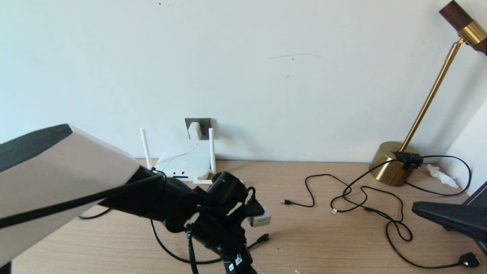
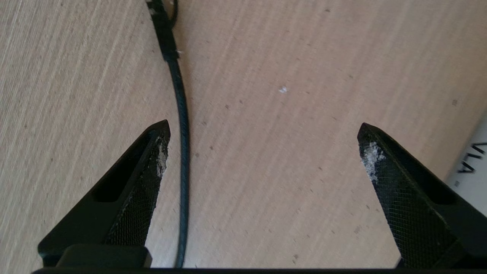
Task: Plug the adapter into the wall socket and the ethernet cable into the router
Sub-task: Plug cable into router interface
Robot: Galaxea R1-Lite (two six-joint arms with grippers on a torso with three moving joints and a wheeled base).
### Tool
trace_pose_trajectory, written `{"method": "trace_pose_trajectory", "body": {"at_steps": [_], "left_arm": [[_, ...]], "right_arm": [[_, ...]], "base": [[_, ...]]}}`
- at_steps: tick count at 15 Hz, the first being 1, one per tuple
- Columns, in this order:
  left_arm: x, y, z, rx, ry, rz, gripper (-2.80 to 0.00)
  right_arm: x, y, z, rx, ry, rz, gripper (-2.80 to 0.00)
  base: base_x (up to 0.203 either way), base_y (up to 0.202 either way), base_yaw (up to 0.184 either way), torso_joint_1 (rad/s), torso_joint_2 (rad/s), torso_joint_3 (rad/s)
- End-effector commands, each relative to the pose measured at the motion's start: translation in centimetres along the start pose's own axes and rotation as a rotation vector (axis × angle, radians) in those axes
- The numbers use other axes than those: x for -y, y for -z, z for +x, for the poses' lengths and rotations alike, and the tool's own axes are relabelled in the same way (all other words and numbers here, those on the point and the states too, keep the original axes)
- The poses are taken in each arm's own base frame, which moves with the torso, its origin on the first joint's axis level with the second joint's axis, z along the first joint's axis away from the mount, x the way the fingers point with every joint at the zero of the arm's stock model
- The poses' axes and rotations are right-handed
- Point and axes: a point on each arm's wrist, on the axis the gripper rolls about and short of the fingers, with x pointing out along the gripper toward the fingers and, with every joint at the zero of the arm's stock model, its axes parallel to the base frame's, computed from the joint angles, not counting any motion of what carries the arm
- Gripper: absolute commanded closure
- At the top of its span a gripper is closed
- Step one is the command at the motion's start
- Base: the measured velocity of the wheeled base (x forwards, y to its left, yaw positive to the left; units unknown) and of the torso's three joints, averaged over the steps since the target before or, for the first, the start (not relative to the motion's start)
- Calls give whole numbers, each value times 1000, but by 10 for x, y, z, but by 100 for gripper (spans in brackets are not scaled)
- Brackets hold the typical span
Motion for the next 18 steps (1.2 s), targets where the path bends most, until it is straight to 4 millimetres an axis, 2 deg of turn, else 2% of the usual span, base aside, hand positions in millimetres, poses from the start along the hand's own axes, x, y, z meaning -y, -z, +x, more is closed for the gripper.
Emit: {"method": "trace_pose_trajectory", "body": {"at_steps": [1,5,9,13,16,17,18], "left_arm": [[-3,1,10,-17,10,-5,-280],[-7,-1,18,-28,-2,-5,-280],[-19,-13,26,-24,-138,22,-280],[-25,-12,37,-79,-225,48,-280],[-25,-16,38,-72,-232,50,-280],[-24,-16,39,-71,-231,51,0],[-24,-18,40,-67,-231,52,0]], "right_arm": [[1,1,0,-5,2,6,0],[1,2,-1,-4,-4,5,0],[4,6,-5,-4,-7,4,0],[7,8,-6,-10,-4,7,0],[8,9,-6,-12,-2,8,0],[9,10,-6,-14,2,7,0],[11,11,-5,-19,6,7,0]], "base": [[0,0,0,0,0,0],[0,0,0,0,0,0],[0,0,0,0,0,0],[0,0,0,0,0,0],[0,0,0,0,0,0],[0,0,0,0,0,0],[0,0,0,0,0,0]]}}
